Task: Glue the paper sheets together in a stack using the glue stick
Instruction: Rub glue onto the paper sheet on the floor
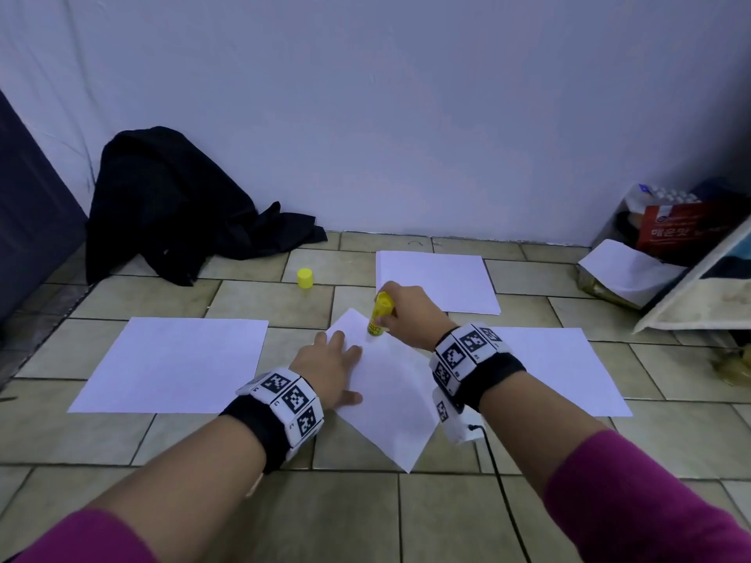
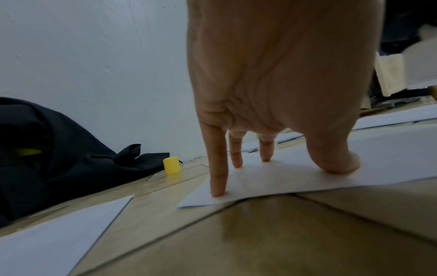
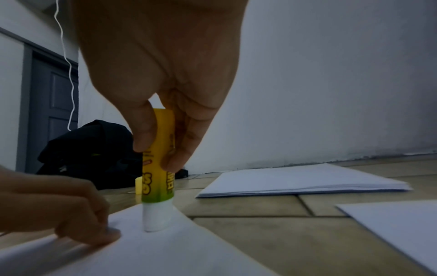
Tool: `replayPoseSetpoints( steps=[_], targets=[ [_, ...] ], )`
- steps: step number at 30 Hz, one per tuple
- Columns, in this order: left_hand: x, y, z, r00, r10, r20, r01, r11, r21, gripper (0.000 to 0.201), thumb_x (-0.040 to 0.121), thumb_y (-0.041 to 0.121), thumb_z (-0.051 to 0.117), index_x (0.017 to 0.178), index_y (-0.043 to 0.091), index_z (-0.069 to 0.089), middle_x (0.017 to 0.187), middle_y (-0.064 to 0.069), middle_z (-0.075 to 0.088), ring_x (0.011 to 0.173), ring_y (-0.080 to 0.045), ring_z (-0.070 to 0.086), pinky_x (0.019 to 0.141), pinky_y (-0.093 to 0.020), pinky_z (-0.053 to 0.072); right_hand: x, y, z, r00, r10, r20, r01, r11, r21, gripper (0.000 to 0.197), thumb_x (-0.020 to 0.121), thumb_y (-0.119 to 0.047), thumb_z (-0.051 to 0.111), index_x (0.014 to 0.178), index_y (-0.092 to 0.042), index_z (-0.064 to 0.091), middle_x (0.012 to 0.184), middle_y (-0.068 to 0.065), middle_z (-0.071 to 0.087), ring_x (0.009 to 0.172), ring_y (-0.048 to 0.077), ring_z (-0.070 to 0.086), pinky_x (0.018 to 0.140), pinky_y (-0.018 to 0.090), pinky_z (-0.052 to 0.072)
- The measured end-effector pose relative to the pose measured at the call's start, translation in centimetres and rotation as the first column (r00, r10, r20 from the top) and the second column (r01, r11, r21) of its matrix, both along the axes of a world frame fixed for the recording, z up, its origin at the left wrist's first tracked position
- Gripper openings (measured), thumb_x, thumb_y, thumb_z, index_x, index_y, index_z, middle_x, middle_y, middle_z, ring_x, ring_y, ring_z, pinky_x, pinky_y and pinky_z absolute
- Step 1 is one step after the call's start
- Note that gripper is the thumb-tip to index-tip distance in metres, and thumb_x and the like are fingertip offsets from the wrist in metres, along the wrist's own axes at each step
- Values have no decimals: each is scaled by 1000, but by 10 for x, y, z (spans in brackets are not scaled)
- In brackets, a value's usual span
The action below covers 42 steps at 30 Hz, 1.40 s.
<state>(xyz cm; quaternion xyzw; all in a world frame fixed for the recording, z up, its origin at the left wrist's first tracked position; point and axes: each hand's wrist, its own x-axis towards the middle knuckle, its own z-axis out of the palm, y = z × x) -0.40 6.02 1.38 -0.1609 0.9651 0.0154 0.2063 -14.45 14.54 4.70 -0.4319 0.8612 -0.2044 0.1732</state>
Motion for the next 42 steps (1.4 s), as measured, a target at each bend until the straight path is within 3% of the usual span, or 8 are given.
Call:
replayPoseSetpoints(
  steps=[13, 17, 21, 24, 28, 31, 35, 42],
  targets=[
    [-4, -14, 3, 1000, -20, 18, 19, 998, 54, 67, 90, 59, 49, 146, 30, 27, 143, -3, 28, 128, -29, 32, 97, -37, 43, -18, 99, 5, 1000, 7, 21, -8, 999, 33, 19, 86, -19, 68, 101, -18, 56, 99, 5, 62, 87, 22, 59, 78, 38, 52],
    [-4, -19, 7, 999, -38, 12, 37, 998, 52, 50, 101, 33, 42, 148, 34, 25, 144, -1, 28, 127, -25, 34, 94, -34, 44, -25, 113, 6, 1000, 0, 21, -1, 998, 55, 20, 84, -19, 70, 95, -23, 54, 96, 6, 63, 84, 23, 61, 78, 41, 54],
    [4, -28, 4, 999, -35, -9, 36, 996, 84, 59, 96, 14, 47, 147, 35, 28, 139, -1, 33, 122, -22, 43, 90, -31, 44, -35, 124, 12, 987, -101, 124, 108, 993, -50, 16, 82, -10, 71, 92, -6, 59, 85, 13, 67, 73, 24, 66, 73, 40, 56],
    [12, -35, 2, 999, 17, -48, -10, 987, 158, 60, 87, 41, 62, 142, 34, 36, 130, 0, 37, 121, -18, 44, 89, -31, 45, -36, 123, 17, 820, -189, 540, 428, 829, -359, 10, 85, 5, 63, 89, 0, 55, 80, 19, 63, 61, 22, 68, 68, 35, 60],
    [17, -40, -4, 995, 54, -87, -40, 987, 157, 77, 80, 56, 66, 142, 24, 32, 143, -1, 27, 135, -19, 23, 105, -35, 33, -25, 103, 19, 387, 109, 916, 757, 530, -383, 18, 93, 5, 46, 78, -4, 50, 87, 19, 60, 76, 27, 72, 72, 28, 60],
    [19, -41, -8, 998, 49, -40, -44, 993, 110, 89, 83, 61, 59, 148, 13, 20, 156, -7, 11, 146, -24, -4, 118, -43, 10, -17, 79, 14, 218, 206, 954, 766, 570, -298, 15, 96, -14, 47, 90, -3, 57, 82, 11, 68, 75, 20, 70, 67, 28, 58],
    [19, -41, -9, 999, 39, 17, -40, 998, 45, 91, 87, 64, 49, 153, 17, 8, 158, -12, -12, 144, -32, -22, 117, -51, -5, -12, 39, 0, 479, 14, 878, 515, 805, -294, 21, 92, -23, 57, 108, -12, 66, 97, 0, 67, 69, 9, 56, 65, 22, 43],
    [14, -39, -15, 986, 92, 142, -119, 973, 197, 94, 96, 54, 42, 150, 8, -18, 157, -9, -26, 145, -22, -23, 114, -57, -9, -4, -40, -9, 830, -157, 534, 340, 903, -262, 28, 77, 2, 70, 97, -9, 54, 83, 9, 64, 62, 22, 59, 55, 29, 50]
  ],
)
